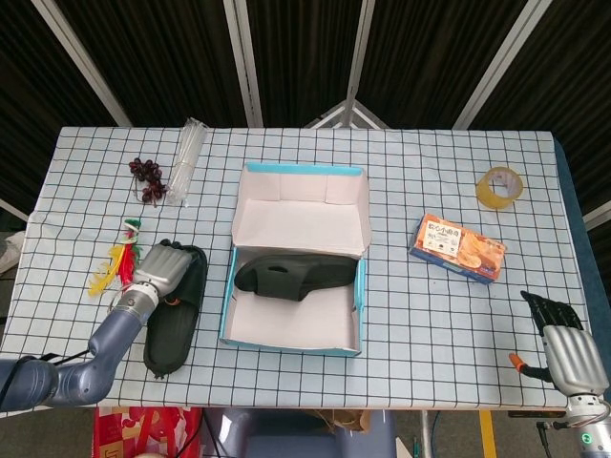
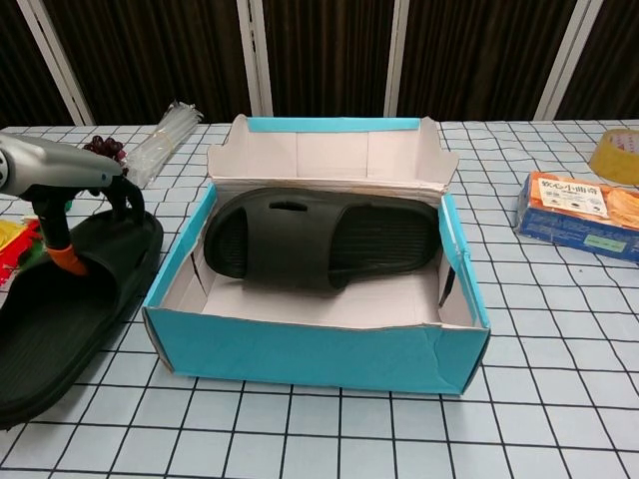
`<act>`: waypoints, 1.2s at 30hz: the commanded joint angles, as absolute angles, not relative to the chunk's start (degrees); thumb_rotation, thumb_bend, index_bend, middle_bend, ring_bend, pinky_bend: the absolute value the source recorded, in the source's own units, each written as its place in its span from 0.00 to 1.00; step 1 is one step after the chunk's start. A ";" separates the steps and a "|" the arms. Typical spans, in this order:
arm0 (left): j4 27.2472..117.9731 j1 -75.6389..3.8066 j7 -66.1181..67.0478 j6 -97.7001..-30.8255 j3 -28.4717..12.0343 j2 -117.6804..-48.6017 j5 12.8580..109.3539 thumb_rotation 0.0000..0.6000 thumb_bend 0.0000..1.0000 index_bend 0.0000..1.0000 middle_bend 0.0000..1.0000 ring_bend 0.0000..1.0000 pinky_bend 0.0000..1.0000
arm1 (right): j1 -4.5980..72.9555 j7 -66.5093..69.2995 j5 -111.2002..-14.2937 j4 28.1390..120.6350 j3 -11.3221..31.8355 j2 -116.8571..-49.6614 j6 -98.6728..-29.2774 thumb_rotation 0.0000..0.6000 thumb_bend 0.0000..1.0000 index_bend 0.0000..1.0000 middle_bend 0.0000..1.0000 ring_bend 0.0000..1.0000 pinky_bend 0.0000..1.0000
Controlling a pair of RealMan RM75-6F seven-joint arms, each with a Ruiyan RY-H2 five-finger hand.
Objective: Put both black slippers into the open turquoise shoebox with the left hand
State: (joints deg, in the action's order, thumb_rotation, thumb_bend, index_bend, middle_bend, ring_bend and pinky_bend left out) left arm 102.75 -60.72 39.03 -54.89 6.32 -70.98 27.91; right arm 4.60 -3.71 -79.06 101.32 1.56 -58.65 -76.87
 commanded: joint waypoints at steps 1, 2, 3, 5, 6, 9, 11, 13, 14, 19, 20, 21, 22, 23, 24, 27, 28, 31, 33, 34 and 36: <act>103.93 -59.91 38.60 -55.63 6.20 -69.56 29.14 1.00 0.48 0.45 0.60 0.17 0.15 | 4.60 -3.82 -79.11 101.38 1.52 -58.68 -76.86 1.00 0.24 0.10 0.13 0.12 0.09; 104.16 -59.75 38.51 -55.80 6.18 -69.25 29.42 1.00 0.48 0.46 0.60 0.17 0.15 | 4.61 -3.87 -79.14 101.40 1.50 -58.69 -76.85 1.00 0.24 0.10 0.13 0.12 0.09; 104.51 -59.50 38.41 -56.04 6.19 -68.79 29.87 1.00 0.48 0.46 0.60 0.17 0.15 | 4.62 -3.93 -79.21 101.43 1.47 -58.67 -76.84 1.00 0.24 0.10 0.13 0.12 0.09; 105.20 -58.97 38.05 -56.56 6.08 -67.76 30.80 1.00 0.48 0.48 0.61 0.18 0.15 | 4.61 -3.94 -79.36 101.48 1.42 -58.68 -76.87 1.00 0.24 0.10 0.13 0.12 0.09; 105.60 -58.66 37.65 -56.86 5.89 -67.13 31.27 1.00 0.48 0.48 0.61 0.18 0.15 | 4.60 -3.94 -79.43 101.50 1.40 -58.67 -76.90 1.00 0.23 0.10 0.13 0.12 0.09; 107.09 -57.85 36.66 -57.97 5.30 -65.04 33.22 1.00 0.48 0.49 0.62 0.18 0.15 | 4.59 -3.91 -79.37 101.45 1.42 -58.68 -76.89 1.00 0.24 0.10 0.13 0.12 0.09; 108.88 -57.35 35.77 -58.89 4.53 -62.95 34.99 1.00 0.48 0.50 0.62 0.18 0.15 | 4.64 -3.98 -79.34 101.48 1.43 -58.71 -76.81 1.00 0.24 0.10 0.13 0.12 0.09; 111.21 -56.92 34.84 -60.21 3.40 -60.52 37.35 1.00 0.49 0.51 0.63 0.19 0.15 | 4.69 -4.07 -79.31 101.52 1.40 -58.71 -76.67 1.00 0.24 0.10 0.13 0.12 0.09; 112.49 -56.72 34.56 -60.92 2.89 -59.29 38.60 1.00 0.49 0.51 0.63 0.19 0.15 | 4.71 -4.15 -79.25 101.53 1.40 -58.72 -76.62 1.00 0.24 0.10 0.13 0.12 0.09; 118.60 -55.84 39.13 -68.70 1.34 -54.05 49.15 1.00 0.50 0.54 0.64 0.19 0.15 | 4.68 -3.93 -79.08 101.58 1.48 -58.69 -76.64 1.00 0.23 0.10 0.13 0.12 0.09; 118.97 -55.73 39.61 -69.31 1.30 -53.85 49.95 1.00 0.50 0.54 0.65 0.19 0.15 | 4.69 -3.87 -79.07 101.58 1.49 -58.67 -76.64 1.00 0.23 0.10 0.13 0.12 0.09; 120.32 -55.63 42.26 -72.12 1.07 -52.98 54.38 1.00 0.50 0.54 0.65 0.20 0.15 | 4.69 -3.75 -79.01 101.52 1.51 -58.64 -76.61 1.00 0.23 0.10 0.13 0.12 0.09; 121.08 -55.42 44.16 -73.79 1.18 -52.56 57.26 1.00 0.50 0.55 0.65 0.20 0.15 | 4.69 -3.69 -78.94 101.47 1.54 -58.62 -76.57 1.00 0.23 0.10 0.13 0.12 0.09; 121.98 -54.95 46.81 -75.81 1.53 -52.21 61.04 1.00 0.50 0.55 0.65 0.20 0.15 | 4.70 -3.57 -78.92 101.47 1.56 -58.60 -76.54 1.00 0.23 0.10 0.13 0.12 0.09; 122.53 -54.66 49.97 -77.66 1.89 -52.02 65.56 1.00 0.50 0.55 0.65 0.20 0.15 | 4.72 -3.46 -79.02 101.45 1.53 -58.57 -76.51 1.00 0.24 0.10 0.13 0.12 0.09; 122.58 -53.95 58.19 -80.43 3.04 -52.32 78.13 1.00 0.50 0.57 0.65 0.20 0.15 | 4.71 -3.24 -79.20 101.43 1.45 -58.50 -76.48 1.00 0.24 0.10 0.13 0.12 0.09; 122.50 -53.82 59.93 -80.57 3.29 -52.38 80.39 1.00 0.50 0.57 0.65 0.20 0.15 | 4.72 -3.26 -79.23 101.43 1.44 -58.51 -76.47 1.00 0.24 0.10 0.13 0.12 0.09; 122.35 -53.97 67.69 -79.07 3.98 -52.33 89.11 1.00 0.50 0.57 0.65 0.20 0.16 | 4.77 -3.23 -79.34 101.49 1.34 -58.47 -76.30 1.00 0.24 0.10 0.13 0.12 0.09; 121.90 -54.59 70.93 -76.86 3.84 -52.33 93.50 1.00 0.50 0.57 0.65 0.20 0.16 | 4.80 -3.16 -79.39 101.50 1.33 -58.45 -76.25 1.00 0.23 0.10 0.13 0.12 0.09; 121.43 -54.96 72.30 -75.75 3.63 -52.32 95.64 1.00 0.50 0.57 0.65 0.20 0.16 | 4.80 -3.11 -79.38 101.51 1.34 -58.43 -76.25 1.00 0.24 0.10 0.13 0.12 0.09; 120.24 -55.81 74.89 -73.49 3.02 -52.36 99.96 1.00 0.50 0.57 0.65 0.20 0.16 | 4.78 -3.08 -79.32 101.49 1.33 -58.41 -76.23 1.00 0.24 0.10 0.13 0.12 0.09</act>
